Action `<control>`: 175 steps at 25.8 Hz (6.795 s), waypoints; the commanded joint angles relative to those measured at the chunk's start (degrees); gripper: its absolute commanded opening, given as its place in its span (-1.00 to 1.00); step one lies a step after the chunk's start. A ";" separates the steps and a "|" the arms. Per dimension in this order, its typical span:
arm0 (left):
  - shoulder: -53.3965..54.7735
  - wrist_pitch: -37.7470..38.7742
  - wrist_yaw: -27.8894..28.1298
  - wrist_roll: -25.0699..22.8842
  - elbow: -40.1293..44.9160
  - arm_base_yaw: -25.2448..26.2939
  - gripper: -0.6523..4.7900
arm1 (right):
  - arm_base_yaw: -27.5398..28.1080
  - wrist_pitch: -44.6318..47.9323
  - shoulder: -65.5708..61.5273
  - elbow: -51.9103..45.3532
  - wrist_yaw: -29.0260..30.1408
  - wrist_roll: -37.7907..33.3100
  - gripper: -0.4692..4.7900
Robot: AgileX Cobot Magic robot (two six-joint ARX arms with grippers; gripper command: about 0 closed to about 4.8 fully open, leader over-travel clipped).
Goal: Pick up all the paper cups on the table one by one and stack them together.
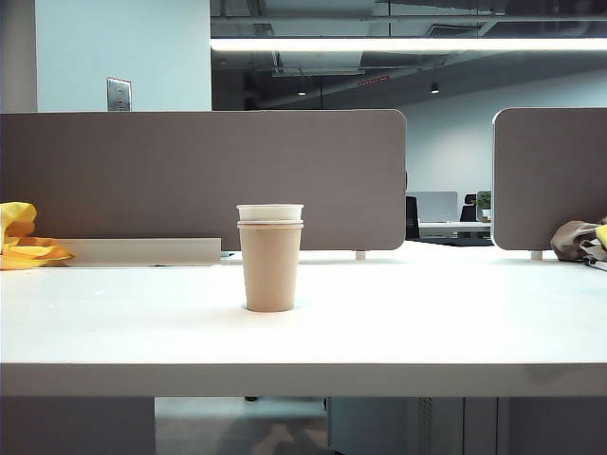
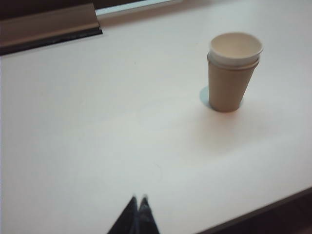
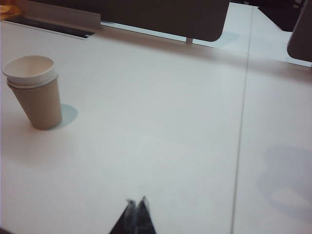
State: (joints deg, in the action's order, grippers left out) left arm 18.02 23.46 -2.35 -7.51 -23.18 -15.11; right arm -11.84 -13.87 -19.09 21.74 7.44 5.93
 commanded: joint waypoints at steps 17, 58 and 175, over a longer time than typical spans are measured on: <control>0.02 -13.68 0.85 1.97 7.34 0.07 -0.78 | -0.02 8.44 0.11 -4.68 1.49 0.09 -0.84; -17.73 -13.20 1.07 1.97 22.77 0.90 -0.78 | 0.31 1.90 18.97 -20.59 1.49 0.11 -0.84; -17.70 -14.91 5.11 3.26 22.77 15.78 -0.78 | 17.81 10.54 18.97 -21.11 -5.86 -4.24 -0.84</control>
State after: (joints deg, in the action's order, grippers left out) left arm 0.27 8.93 2.83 -4.25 -0.23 0.60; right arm 6.00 -3.97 -0.12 0.54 1.87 1.96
